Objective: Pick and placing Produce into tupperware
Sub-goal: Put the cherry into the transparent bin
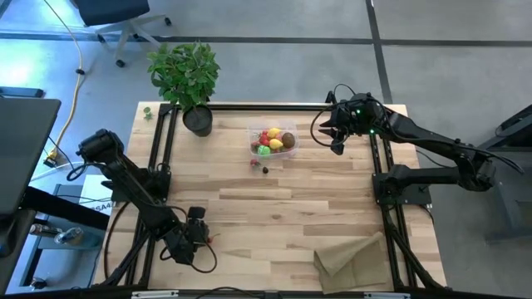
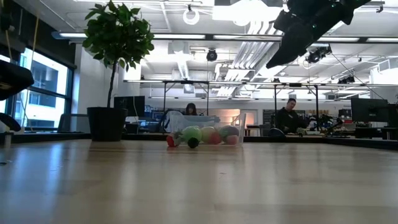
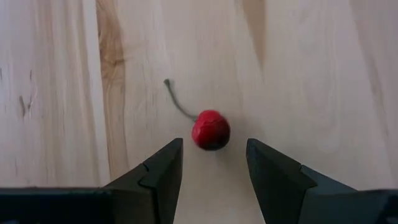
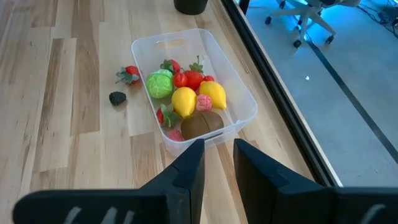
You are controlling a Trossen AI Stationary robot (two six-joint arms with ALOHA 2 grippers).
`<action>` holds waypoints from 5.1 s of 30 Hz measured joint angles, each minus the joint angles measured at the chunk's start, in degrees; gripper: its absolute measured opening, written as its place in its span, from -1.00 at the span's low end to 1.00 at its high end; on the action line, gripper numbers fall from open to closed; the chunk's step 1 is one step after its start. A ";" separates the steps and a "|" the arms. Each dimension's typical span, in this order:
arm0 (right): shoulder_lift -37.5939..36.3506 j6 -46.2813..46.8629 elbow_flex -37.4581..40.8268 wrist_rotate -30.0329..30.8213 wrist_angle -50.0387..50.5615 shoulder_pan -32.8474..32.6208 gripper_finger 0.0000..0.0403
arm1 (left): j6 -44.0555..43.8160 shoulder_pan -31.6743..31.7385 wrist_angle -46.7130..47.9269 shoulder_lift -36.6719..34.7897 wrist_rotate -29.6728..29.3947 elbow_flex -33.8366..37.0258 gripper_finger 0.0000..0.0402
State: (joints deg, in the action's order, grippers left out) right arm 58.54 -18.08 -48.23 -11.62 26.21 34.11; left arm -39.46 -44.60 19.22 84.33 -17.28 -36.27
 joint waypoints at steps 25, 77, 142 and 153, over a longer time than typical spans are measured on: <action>0.00 0.01 0.00 -0.04 0.13 0.00 -0.62 | -0.43 0.02 -2.84 4.40 -0.73 -0.20 -0.17; -0.02 0.00 0.00 -0.05 0.10 -0.02 -0.62 | -4.56 0.02 -6.18 6.80 -3.69 -0.28 -0.18; -0.02 -0.01 0.00 -0.04 0.10 -0.02 -0.62 | 59.73 33.97 -5.63 7.04 -9.34 -52.36 -0.56; -0.02 -0.01 0.00 -0.06 0.10 -0.01 -0.62 | 63.23 54.77 4.08 8.82 4.13 -55.89 -0.56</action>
State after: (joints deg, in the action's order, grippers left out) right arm 58.52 -18.09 -48.23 -11.67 26.30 34.09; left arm 23.77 10.17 23.30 93.15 -13.15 -92.16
